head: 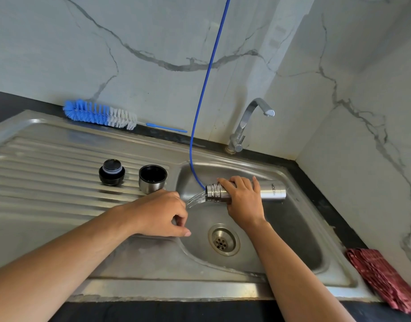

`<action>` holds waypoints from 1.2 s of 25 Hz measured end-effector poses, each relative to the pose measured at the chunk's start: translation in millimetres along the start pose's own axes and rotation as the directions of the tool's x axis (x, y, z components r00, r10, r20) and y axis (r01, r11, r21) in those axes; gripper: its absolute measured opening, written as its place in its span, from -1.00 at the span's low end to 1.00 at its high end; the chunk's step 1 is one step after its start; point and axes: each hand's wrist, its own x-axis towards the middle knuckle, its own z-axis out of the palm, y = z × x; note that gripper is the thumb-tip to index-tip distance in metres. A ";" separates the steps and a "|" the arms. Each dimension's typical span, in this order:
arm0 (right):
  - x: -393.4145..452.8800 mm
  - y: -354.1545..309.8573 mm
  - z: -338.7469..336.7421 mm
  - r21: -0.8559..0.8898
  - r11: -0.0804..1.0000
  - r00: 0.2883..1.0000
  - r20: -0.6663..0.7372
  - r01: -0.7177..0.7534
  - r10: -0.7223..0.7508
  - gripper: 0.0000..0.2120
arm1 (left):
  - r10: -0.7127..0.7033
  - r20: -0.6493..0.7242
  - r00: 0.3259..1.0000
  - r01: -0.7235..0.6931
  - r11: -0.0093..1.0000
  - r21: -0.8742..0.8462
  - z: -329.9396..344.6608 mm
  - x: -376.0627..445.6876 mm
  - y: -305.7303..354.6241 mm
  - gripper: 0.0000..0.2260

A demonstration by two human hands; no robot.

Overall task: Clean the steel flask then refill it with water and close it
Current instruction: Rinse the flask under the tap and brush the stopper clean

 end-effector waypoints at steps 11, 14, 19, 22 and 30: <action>0.9 -7.1 -1.7 -0.071 0.997 0.999 0.009 0.032 -0.031 -0.25 | -0.015 0.007 1.000 0.015 1.000 0.008 -0.5 -0.9 0.0 -0.69; 1.3 -11.0 -1.4 -0.099 0.993 0.998 0.040 0.058 -0.054 -0.26 | -0.018 0.012 1.000 0.018 1.000 0.009 -1.0 -0.5 0.3 -0.69; 1.1 -19.2 -1.8 -0.160 0.980 0.992 0.060 0.120 -0.111 -0.27 | -0.017 0.014 1.000 0.017 1.000 0.014 -2.2 -0.8 1.5 -0.69; 0.1 -25.5 1.7 -0.217 0.953 0.976 0.081 0.213 -0.200 -0.28 | -0.020 0.019 1.000 0.019 1.000 0.014 -2.6 -1.1 1.6 -0.69; 2.2 -28.0 -6.5 -0.233 0.951 0.978 0.016 0.205 -0.207 -0.26 | -0.027 0.017 0.999 0.027 1.000 0.006 -2.0 -1.0 1.7 -0.68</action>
